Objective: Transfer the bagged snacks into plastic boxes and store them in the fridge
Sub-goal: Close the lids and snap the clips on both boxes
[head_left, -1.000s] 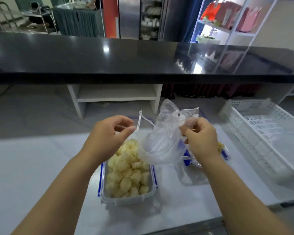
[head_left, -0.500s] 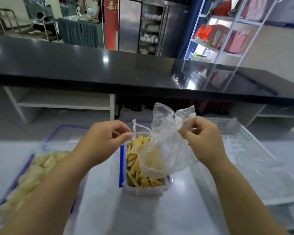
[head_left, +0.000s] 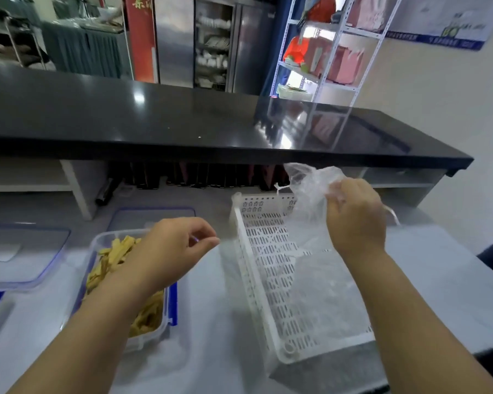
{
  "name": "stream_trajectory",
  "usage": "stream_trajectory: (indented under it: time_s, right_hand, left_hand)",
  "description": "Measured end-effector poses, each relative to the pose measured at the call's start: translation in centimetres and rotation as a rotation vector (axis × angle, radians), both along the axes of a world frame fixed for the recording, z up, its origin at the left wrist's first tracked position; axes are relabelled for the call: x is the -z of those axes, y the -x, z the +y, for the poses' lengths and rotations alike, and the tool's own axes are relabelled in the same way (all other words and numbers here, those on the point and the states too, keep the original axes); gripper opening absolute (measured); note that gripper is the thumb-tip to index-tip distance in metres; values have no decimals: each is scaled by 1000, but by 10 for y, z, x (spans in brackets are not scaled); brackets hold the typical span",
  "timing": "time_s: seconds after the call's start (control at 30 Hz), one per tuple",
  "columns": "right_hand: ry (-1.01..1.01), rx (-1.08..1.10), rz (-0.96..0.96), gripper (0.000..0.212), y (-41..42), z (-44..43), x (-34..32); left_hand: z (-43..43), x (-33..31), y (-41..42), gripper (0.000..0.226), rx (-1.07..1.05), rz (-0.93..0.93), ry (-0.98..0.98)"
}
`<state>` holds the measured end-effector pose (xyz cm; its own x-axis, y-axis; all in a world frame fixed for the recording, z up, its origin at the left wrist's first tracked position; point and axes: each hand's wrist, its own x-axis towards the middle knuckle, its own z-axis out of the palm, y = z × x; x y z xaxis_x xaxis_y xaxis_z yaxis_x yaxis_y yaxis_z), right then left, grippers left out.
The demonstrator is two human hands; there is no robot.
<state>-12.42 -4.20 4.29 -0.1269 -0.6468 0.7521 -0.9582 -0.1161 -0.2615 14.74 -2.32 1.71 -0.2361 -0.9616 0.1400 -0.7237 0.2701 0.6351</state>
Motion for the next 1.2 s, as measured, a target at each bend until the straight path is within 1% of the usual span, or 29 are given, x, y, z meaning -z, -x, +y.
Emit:
stream_trajectory:
  time_s: [0.03, 0.07, 0.1, 0.17, 0.2, 0.23, 0.27, 0.37, 0.5, 0.63, 0.7, 0.77, 0.93, 1.07, 1.2]
  right_hand:
    - [-1, 4, 68, 11, 2, -5, 4]
    - [-47, -5, 120, 13, 2, -10, 7]
    - [-165, -31, 148, 17, 1, -13, 11]
    - [-564, -98, 135, 36, -4, -12, 18]
    - [-770, -144, 94, 46, -8, -10, 19]
    - [-921, -192, 51, 51, -11, -8, 20]
    - [-1006, -234, 18, 53, -15, -6, 21]
    - [-1028, -282, -52, 47, -21, -3, 21]
    - [-965, -341, -126, 39, -28, 0, 13]
    - [-872, -423, -86, 36, -44, 1, 3]
    - [-862, -467, -75, 35, -57, 1, 2]
    - [-887, -517, -46, 35, -74, 0, 3]
    - [-1001, -620, 94, 37, -125, -11, 15]
    - [-1105, -599, 151, 38, -160, -29, 31]
    - [-1088, -474, 124, 34, -182, -59, 49]
  left_hand:
    - [-1, 1, 3, 9, -6, -14, -3]
    - [-2, 2, 5, 10, -17, -26, -10]
    - [-3, 4, 5, 11, -28, -36, -18]
    - [-6, 8, 5, 13, -43, -59, -32]
    - [-6, 9, 5, 14, -47, -69, -38]
    - [-7, 11, 5, 15, -51, -74, -43]
    - [-8, 12, 4, 16, -56, -77, -49]
    - [-9, 17, 0, 16, -69, -96, -64]
    - [-5, 23, -10, 14, -88, -86, -78]
    - [5, 26, -28, 8, -146, -73, -92]
    - [12, 27, -40, 8, -197, -40, -116]
    - [18, 28, -56, 9, -248, -12, -132]
    - [23, 31, -103, 5, -341, -21, -150]
    - [12, 28, -139, 7, -393, 23, -121]
    - [-9, 30, -165, 6, -383, 4, -113]
